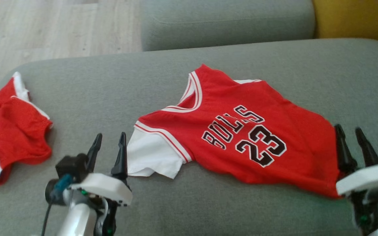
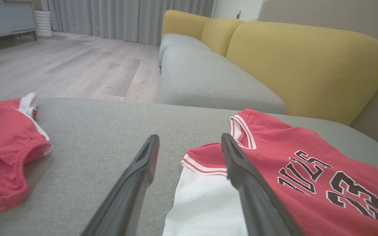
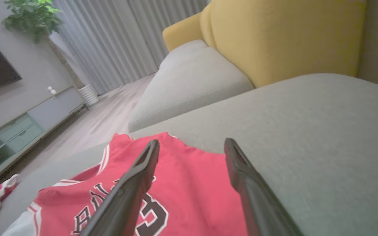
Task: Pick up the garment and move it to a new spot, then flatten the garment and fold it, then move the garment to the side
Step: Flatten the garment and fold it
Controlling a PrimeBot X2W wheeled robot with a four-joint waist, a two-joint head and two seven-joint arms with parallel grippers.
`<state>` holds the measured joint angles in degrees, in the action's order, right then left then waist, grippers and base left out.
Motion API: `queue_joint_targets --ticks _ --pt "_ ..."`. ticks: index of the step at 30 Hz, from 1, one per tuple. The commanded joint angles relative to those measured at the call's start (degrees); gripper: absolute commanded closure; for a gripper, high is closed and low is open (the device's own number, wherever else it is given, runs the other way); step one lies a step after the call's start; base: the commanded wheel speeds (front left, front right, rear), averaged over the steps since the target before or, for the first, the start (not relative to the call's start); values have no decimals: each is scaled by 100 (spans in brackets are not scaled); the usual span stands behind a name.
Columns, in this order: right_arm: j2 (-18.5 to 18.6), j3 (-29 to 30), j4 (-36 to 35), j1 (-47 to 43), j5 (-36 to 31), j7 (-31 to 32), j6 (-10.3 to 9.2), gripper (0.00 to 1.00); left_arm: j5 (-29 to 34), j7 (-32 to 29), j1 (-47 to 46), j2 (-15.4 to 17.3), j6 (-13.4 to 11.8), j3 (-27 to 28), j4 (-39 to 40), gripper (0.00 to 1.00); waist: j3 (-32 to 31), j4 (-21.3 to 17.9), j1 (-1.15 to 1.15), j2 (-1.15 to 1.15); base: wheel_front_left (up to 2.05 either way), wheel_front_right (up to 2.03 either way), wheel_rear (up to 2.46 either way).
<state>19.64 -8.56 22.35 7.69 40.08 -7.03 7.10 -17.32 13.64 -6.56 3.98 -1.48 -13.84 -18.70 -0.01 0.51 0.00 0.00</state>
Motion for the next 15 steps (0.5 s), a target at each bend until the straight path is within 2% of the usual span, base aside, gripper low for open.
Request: queue_joint_targets --ticks 1,7,11,12,13,15 --pt "-130 186 -217 155 -249 -239 39 0 -23 -51 -472 146 59 206 229 0 75 -94 0 0 0 0 0" --pt "-880 548 -547 91 -1204 -471 39 0 -309 -961 -1314 278 482 84 115 0 269 -422 0 0 0 0 0" --pt "-1111 488 -649 165 -1424 -299 39 0 -801 -2013 -2181 343 791 -121 -382 0 440 -717 0 0 0 0 0" --pt "-1134 445 -664 195 -1463 -262 39 0 -911 -2265 -2413 381 831 -206 -539 0 489 -790 0 0 0 0 0" --pt "-1134 445 -664 195 -1463 -262 39 0 -911 -2265 -2413 381 831 -206 -539 0 489 -790 0 0 0 0 0" --pt "-1181 317 -699 283 -1503 -238 39 0 -1089 -2786 -2836 497 876 -441 -887 0 623 -984 0 0 0 0 0"
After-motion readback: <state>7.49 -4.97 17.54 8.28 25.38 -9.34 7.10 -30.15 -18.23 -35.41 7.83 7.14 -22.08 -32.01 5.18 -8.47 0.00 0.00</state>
